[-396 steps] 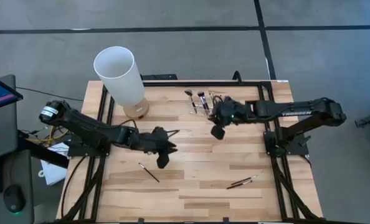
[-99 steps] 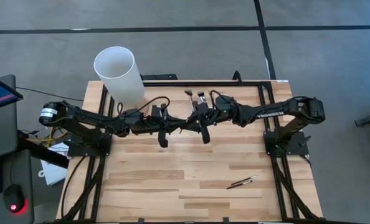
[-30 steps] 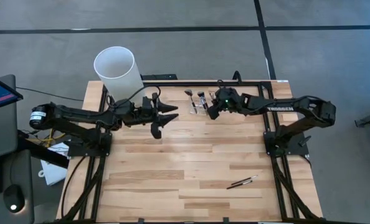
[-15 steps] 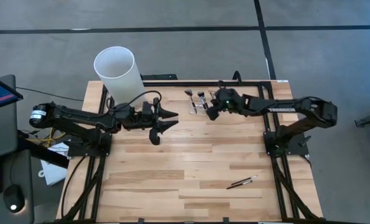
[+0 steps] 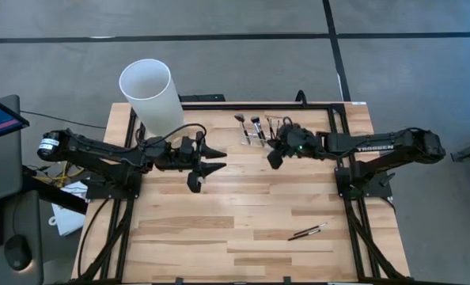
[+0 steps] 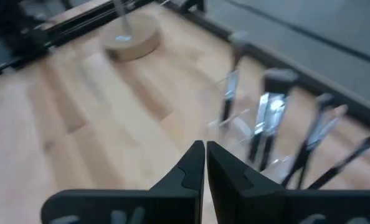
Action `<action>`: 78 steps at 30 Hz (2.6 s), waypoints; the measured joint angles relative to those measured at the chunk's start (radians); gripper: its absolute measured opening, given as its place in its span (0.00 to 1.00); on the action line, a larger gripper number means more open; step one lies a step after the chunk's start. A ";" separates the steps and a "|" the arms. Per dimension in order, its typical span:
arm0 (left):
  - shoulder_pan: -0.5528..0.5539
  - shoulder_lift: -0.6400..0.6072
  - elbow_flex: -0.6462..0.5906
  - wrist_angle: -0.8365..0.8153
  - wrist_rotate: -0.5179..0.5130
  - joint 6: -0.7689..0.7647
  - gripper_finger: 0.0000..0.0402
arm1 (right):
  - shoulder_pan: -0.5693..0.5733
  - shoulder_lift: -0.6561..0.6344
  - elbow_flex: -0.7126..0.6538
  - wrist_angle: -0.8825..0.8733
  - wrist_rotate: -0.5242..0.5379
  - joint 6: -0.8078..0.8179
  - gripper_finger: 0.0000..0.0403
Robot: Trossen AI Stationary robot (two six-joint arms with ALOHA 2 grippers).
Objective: Put items in baskets/containers
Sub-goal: Put the black liner brush into the transparent organizer
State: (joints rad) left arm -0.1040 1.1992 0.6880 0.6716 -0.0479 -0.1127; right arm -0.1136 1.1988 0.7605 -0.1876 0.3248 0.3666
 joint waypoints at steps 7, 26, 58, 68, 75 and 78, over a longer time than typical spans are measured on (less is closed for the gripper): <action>-0.075 0.000 -0.007 -0.005 0.000 0.000 0.36 | 0.189 0.052 0.001 -0.015 0.078 0.117 0.03; -0.253 0.001 -0.252 -0.004 -0.137 -0.138 0.36 | 0.639 0.297 0.037 0.128 0.330 0.367 0.03; -0.389 0.000 -0.294 0.179 -0.401 -0.153 0.36 | 0.661 0.369 0.036 0.343 0.356 0.126 0.03; -0.389 0.000 -0.294 0.183 -0.405 -0.158 0.36 | 0.690 0.376 0.035 0.354 0.354 0.190 0.03; -0.390 0.000 -0.294 0.183 -0.405 -0.161 0.36 | 0.743 0.386 0.036 0.357 0.356 0.338 0.03; -0.408 0.002 -0.294 0.183 -0.403 -0.165 0.36 | 0.778 0.409 0.035 0.371 0.384 0.384 0.03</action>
State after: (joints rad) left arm -0.5121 1.2013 0.3939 0.8549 -0.4506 -0.2779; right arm 0.6641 1.6082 0.7956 0.1829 0.7087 0.7510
